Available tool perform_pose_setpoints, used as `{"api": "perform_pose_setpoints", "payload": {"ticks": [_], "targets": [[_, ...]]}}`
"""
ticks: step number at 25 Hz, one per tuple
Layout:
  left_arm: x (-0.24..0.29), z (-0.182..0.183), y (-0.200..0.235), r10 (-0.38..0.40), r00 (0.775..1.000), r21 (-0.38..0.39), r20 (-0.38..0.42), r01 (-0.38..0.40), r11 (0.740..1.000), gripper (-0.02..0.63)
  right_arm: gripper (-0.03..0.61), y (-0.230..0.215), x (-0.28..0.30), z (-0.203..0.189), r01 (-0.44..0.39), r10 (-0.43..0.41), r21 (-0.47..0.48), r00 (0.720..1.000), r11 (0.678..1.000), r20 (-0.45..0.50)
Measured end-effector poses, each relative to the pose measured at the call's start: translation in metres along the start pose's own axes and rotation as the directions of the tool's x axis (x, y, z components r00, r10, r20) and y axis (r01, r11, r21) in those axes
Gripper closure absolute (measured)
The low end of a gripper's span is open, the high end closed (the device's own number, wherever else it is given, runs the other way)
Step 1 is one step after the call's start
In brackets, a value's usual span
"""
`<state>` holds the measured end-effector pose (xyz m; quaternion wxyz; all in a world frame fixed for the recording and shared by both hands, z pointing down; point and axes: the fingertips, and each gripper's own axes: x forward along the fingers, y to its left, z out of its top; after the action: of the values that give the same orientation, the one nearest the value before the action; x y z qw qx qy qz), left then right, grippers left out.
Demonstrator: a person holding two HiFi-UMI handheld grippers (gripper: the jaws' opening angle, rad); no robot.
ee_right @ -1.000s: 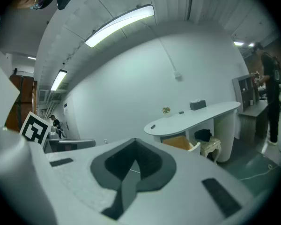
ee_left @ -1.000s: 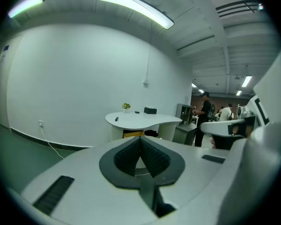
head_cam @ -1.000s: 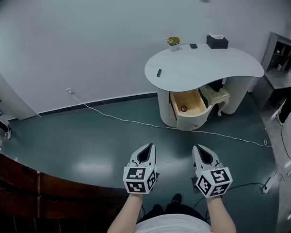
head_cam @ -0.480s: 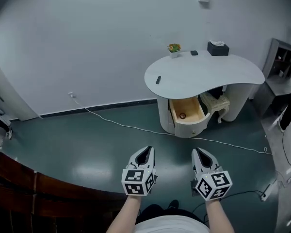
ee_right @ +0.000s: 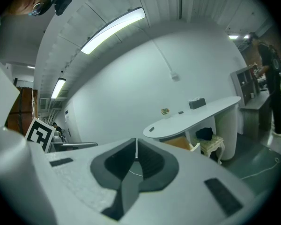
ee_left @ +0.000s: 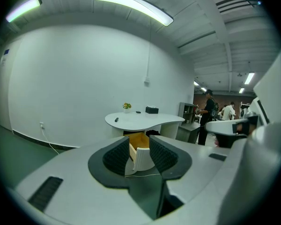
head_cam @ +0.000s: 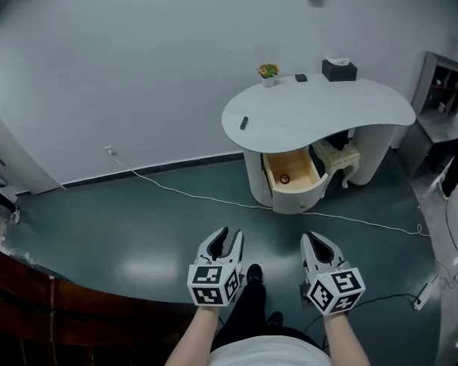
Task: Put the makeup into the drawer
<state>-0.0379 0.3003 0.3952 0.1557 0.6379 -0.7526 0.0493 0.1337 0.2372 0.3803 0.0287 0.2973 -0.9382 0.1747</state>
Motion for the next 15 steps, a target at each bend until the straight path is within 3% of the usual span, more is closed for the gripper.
{"api": "perform_pose_setpoints", "payload": {"ticks": [8, 15], "targets": [[0.044, 0.008, 0.022, -0.005, 1.000, -0.021, -0.004, 0.005, 1.000, 0.440, 0.575, -0.026, 0.030, 0.010, 0.047, -0.047, 0.016, 0.999, 0.999, 0.010], [0.119, 0.029, 0.055, -0.006, 1.000, -0.036, 0.014, 0.006, 0.999, 0.416, 0.575, -0.056, 0.093, 0.022, 0.070, -0.070, 0.012, 0.998, 0.997, 0.005]]}}
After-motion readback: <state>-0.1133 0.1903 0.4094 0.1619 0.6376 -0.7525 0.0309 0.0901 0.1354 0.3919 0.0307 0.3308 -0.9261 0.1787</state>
